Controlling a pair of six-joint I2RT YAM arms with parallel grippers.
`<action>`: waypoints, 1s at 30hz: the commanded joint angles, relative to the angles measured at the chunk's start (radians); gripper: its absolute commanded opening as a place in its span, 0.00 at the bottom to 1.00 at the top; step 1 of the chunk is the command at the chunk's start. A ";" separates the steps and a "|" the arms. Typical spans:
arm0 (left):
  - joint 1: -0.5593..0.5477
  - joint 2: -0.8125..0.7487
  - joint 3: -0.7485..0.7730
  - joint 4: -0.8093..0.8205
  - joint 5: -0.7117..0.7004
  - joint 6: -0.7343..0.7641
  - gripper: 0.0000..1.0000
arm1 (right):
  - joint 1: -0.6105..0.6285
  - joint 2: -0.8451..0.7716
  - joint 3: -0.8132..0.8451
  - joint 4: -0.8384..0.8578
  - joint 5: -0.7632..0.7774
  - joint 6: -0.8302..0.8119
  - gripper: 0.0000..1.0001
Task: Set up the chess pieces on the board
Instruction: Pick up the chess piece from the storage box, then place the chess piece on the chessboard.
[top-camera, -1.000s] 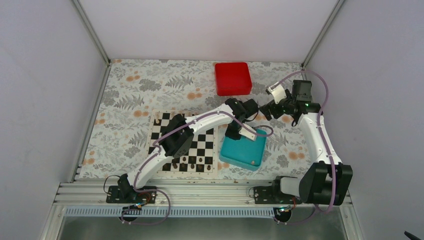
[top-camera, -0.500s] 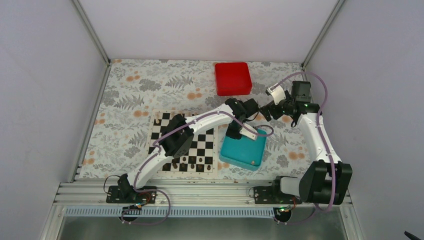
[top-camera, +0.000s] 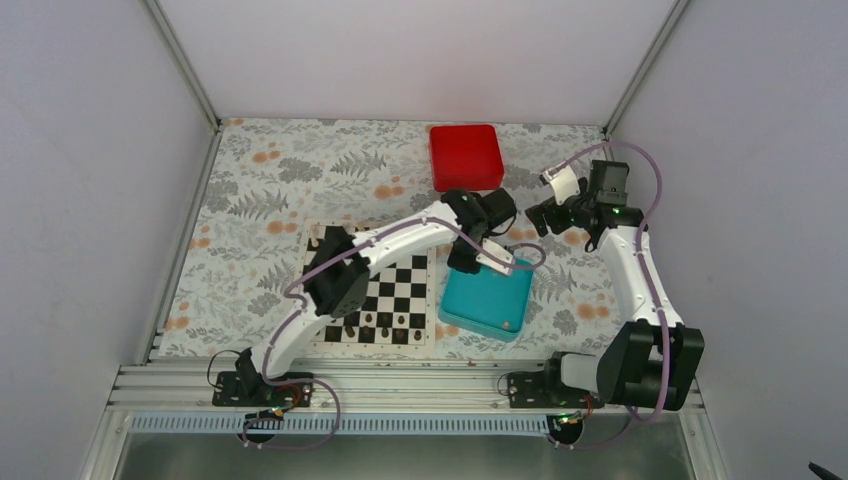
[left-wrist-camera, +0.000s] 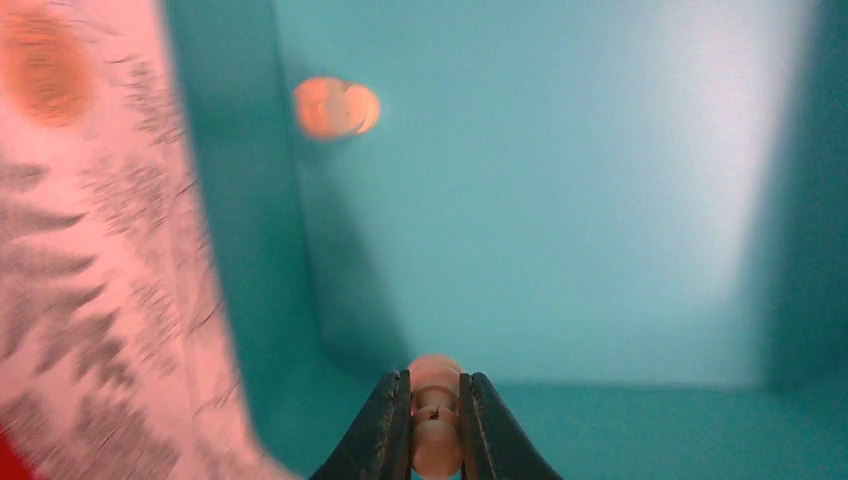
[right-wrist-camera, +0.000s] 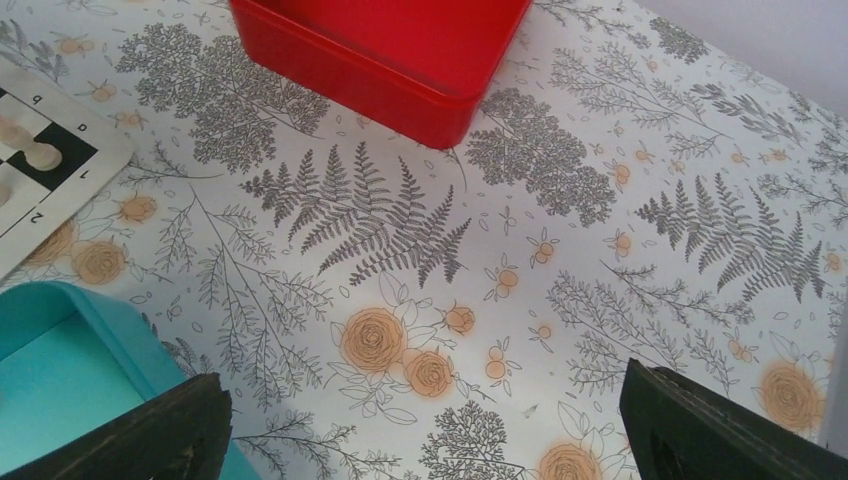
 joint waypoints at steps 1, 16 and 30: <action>0.016 -0.206 -0.086 -0.020 -0.060 -0.005 0.09 | -0.012 -0.002 -0.018 0.034 0.020 0.027 1.00; 0.560 -0.653 -0.702 0.203 -0.023 0.052 0.09 | -0.013 0.027 -0.020 0.034 0.020 0.031 1.00; 0.741 -0.660 -0.906 0.339 0.074 0.063 0.09 | -0.013 0.056 -0.013 0.012 0.009 0.034 1.00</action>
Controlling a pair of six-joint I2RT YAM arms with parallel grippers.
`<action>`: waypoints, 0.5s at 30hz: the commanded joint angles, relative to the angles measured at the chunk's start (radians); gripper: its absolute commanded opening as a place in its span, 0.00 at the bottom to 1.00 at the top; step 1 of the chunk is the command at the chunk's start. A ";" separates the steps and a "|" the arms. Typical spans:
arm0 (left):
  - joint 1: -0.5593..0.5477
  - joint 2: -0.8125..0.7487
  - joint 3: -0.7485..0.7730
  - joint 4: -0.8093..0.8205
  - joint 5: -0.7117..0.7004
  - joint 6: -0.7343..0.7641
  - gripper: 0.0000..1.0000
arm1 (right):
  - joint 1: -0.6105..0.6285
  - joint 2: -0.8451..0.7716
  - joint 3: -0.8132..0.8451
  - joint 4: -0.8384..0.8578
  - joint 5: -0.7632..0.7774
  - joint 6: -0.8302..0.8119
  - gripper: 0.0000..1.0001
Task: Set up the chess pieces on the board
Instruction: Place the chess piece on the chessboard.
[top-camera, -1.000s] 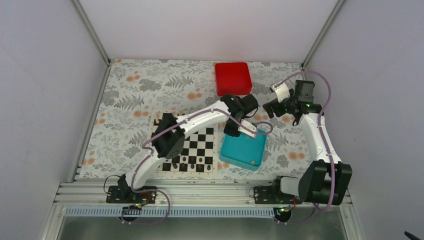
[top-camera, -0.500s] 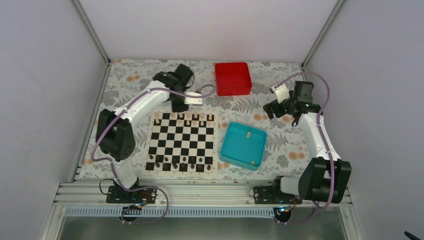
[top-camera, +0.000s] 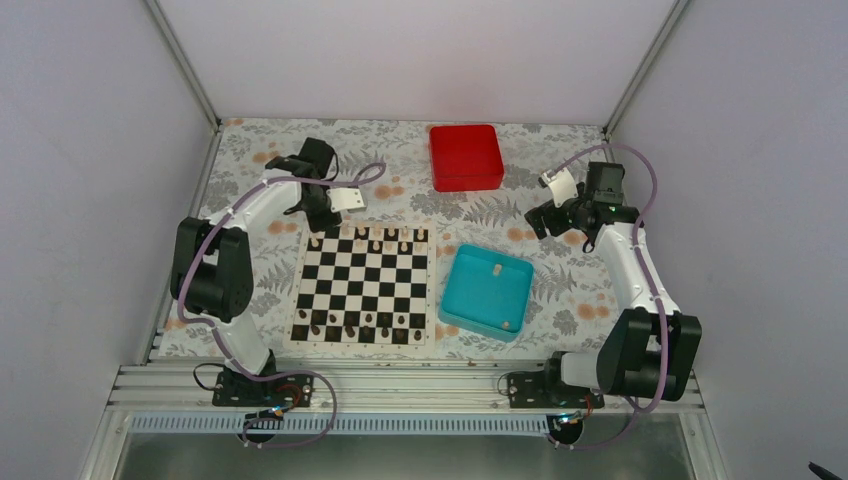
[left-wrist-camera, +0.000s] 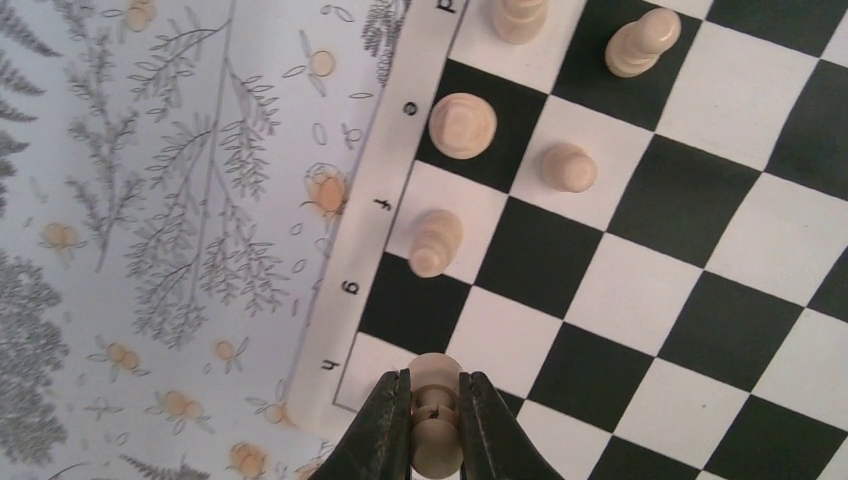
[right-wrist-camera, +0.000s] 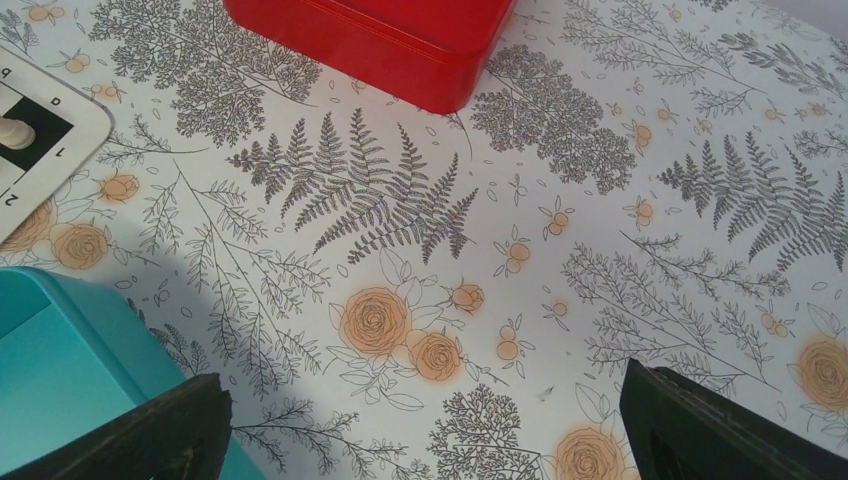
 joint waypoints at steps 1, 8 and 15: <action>0.002 -0.009 -0.045 0.048 0.037 0.013 0.09 | -0.008 0.012 0.005 -0.004 -0.010 0.016 1.00; 0.009 0.004 -0.105 0.084 0.015 0.011 0.09 | -0.008 0.018 0.002 -0.008 -0.012 0.017 1.00; 0.012 0.028 -0.140 0.112 -0.004 0.007 0.09 | -0.008 0.020 0.001 -0.011 -0.016 0.014 1.00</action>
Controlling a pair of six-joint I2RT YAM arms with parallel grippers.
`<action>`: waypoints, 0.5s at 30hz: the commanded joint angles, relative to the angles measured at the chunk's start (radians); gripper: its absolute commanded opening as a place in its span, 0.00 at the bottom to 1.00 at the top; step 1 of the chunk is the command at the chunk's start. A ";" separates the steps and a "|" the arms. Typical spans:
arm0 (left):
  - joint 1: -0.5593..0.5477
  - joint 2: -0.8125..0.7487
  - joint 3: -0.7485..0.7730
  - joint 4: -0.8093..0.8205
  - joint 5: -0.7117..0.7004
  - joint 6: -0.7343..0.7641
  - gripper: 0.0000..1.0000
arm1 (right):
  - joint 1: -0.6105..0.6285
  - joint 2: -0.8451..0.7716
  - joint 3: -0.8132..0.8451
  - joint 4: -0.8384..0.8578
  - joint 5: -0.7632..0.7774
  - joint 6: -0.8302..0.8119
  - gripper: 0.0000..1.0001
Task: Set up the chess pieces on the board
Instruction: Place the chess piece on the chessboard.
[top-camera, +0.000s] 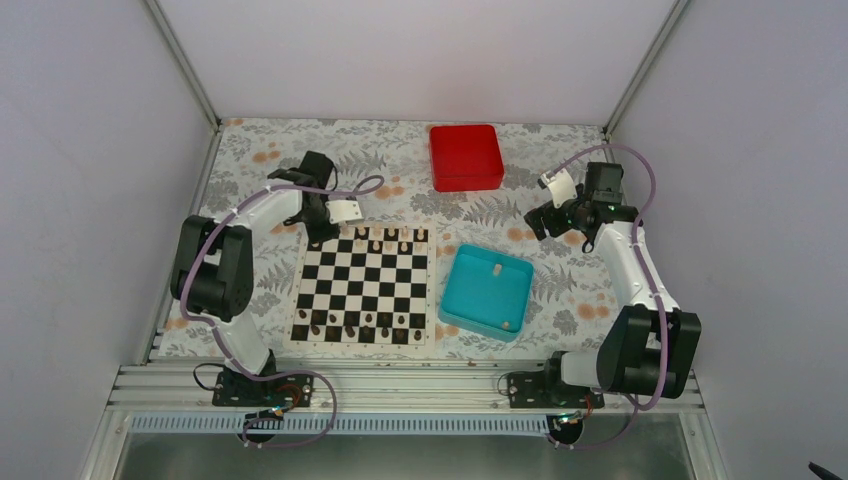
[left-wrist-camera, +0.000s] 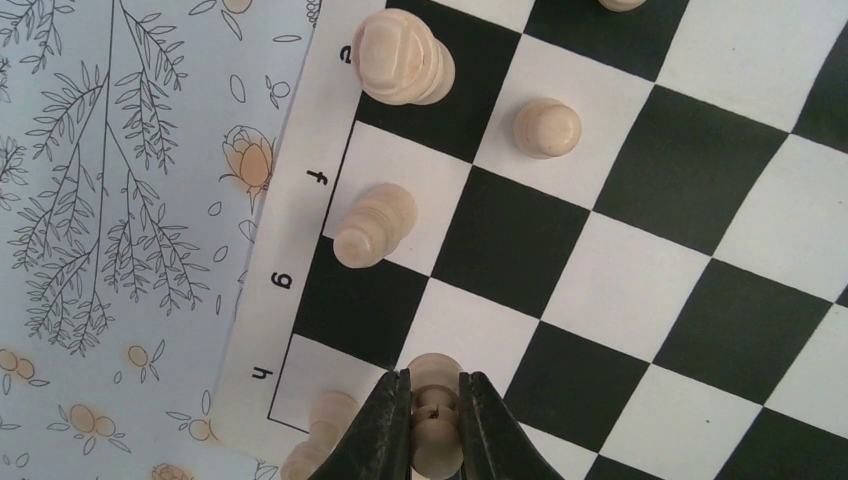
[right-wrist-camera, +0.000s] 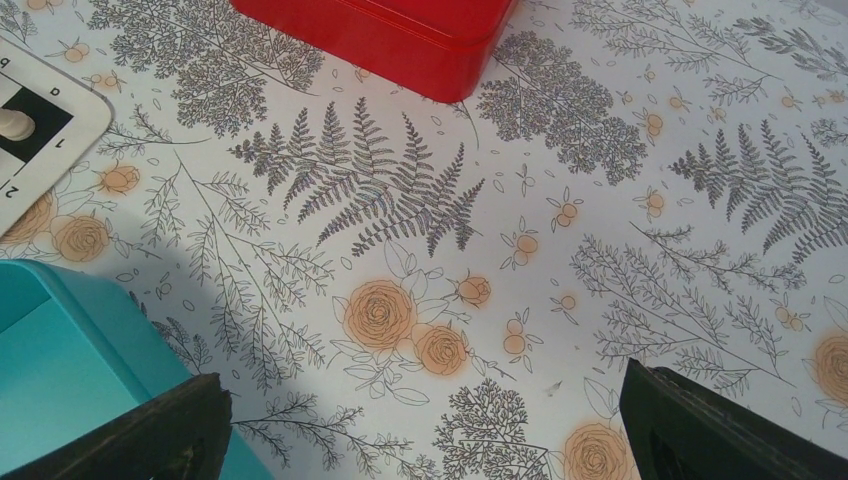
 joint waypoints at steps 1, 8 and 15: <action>0.007 0.031 -0.017 0.035 -0.008 0.007 0.09 | -0.008 0.008 0.000 -0.004 -0.018 0.014 1.00; 0.008 0.069 -0.016 0.046 -0.017 0.003 0.09 | -0.008 0.010 -0.003 -0.004 -0.017 0.013 1.00; 0.009 0.083 -0.035 0.056 -0.027 0.007 0.09 | -0.007 0.016 -0.006 -0.003 -0.011 0.010 1.00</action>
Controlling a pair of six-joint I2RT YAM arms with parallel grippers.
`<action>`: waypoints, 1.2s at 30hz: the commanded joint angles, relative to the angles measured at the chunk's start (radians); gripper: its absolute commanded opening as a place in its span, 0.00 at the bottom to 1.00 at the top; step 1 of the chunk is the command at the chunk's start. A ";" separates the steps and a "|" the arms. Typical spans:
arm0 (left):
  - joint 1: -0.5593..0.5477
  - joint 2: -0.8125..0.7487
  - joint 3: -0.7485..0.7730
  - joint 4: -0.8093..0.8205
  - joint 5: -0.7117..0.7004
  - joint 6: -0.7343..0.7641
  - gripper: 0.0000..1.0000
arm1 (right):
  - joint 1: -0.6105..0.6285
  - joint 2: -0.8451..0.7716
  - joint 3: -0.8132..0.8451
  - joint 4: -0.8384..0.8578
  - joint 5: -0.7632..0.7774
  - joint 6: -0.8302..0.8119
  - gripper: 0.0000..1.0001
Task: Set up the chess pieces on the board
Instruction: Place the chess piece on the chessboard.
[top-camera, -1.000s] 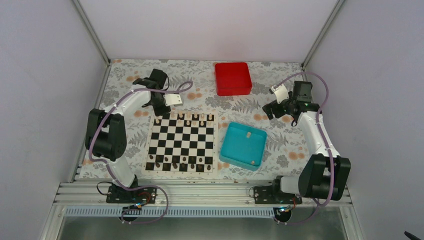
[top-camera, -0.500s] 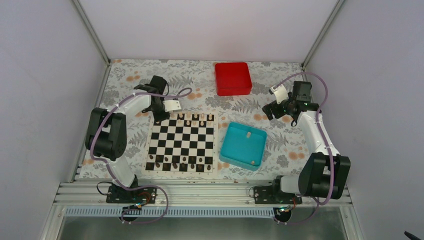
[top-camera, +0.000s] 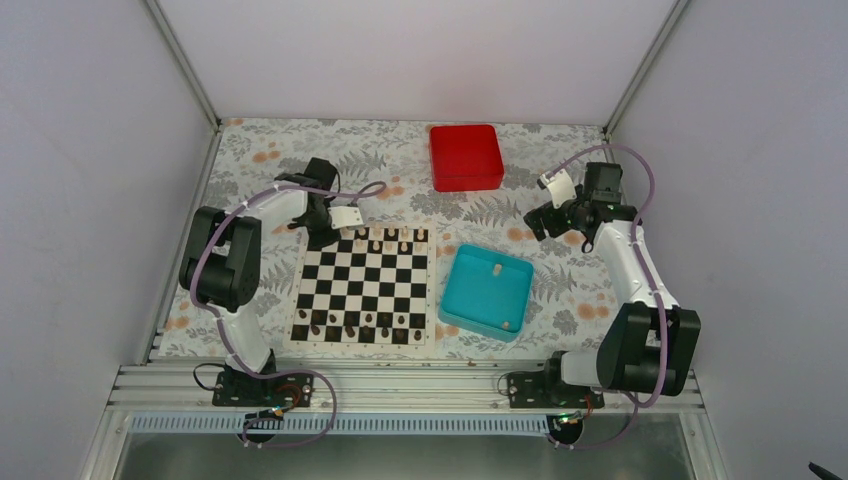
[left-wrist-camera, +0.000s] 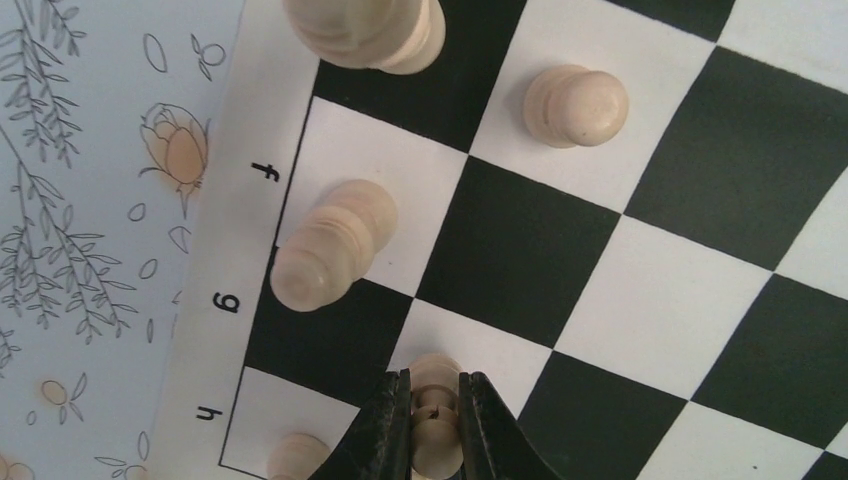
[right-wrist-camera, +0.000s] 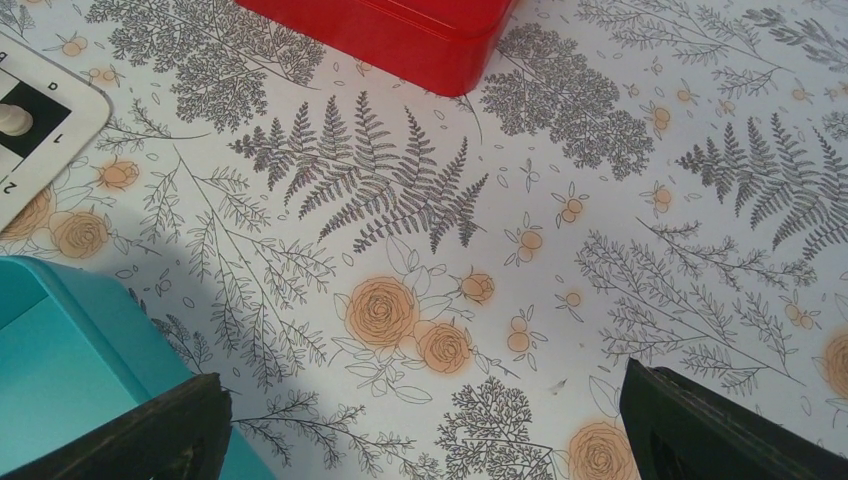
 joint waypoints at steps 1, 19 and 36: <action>0.009 0.008 -0.020 0.014 -0.006 0.007 0.09 | -0.008 0.009 -0.008 -0.001 -0.011 0.010 1.00; 0.010 0.018 -0.017 -0.029 0.016 0.020 0.09 | -0.007 0.022 -0.014 0.001 0.005 0.008 1.00; 0.009 0.014 -0.015 -0.023 0.003 0.017 0.24 | -0.007 0.029 -0.024 0.001 0.013 0.005 1.00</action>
